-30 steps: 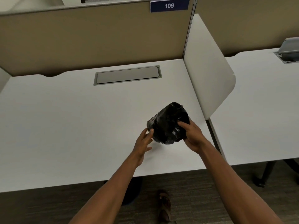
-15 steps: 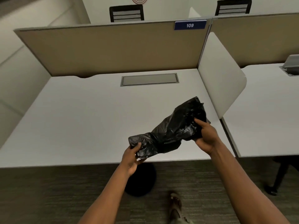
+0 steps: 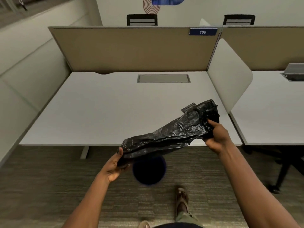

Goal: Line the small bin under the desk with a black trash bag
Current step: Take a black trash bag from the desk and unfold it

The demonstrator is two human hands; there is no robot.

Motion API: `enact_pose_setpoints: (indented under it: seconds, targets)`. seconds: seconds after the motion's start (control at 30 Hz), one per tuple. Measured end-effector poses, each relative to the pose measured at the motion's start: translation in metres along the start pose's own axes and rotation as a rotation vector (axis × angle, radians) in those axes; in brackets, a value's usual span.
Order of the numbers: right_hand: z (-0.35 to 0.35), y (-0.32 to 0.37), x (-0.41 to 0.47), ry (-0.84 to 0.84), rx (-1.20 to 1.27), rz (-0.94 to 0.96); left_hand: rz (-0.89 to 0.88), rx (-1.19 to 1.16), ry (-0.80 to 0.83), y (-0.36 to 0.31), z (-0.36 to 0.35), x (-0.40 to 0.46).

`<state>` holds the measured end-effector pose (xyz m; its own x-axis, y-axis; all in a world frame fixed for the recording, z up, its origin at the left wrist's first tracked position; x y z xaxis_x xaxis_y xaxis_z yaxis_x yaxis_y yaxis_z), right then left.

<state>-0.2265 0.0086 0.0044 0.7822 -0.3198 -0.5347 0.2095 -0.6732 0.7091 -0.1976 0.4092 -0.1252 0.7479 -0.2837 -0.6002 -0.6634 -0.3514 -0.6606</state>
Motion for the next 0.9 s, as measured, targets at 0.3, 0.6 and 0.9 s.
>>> enact_pose_setpoints:
  seconds: [0.3, 0.6, 0.9]
  targets:
    - [0.038, -0.042, -0.045, -0.06, 0.028, -0.07, 0.079, -0.135, 0.003, 0.029, 0.057, -0.034]
    - [0.013, -0.082, -0.061, -0.102, -0.241, 0.007, -0.253, 0.715, -0.604, -0.019, 0.032, -0.082]
    - [-0.043, -0.123, -0.078, 0.195, -0.378, 0.041, -0.597, 0.97, 0.029, -0.009, -0.173, -0.107]
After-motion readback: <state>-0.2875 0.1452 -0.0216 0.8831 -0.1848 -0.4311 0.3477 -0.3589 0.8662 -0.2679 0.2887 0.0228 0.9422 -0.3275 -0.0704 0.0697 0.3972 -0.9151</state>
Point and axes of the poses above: each hand's wrist, its own x-axis towards the middle knuckle, its own z-axis out of the back of the hand, y = z × x, the point moved 9 cm from there along x, towards the middle knuckle
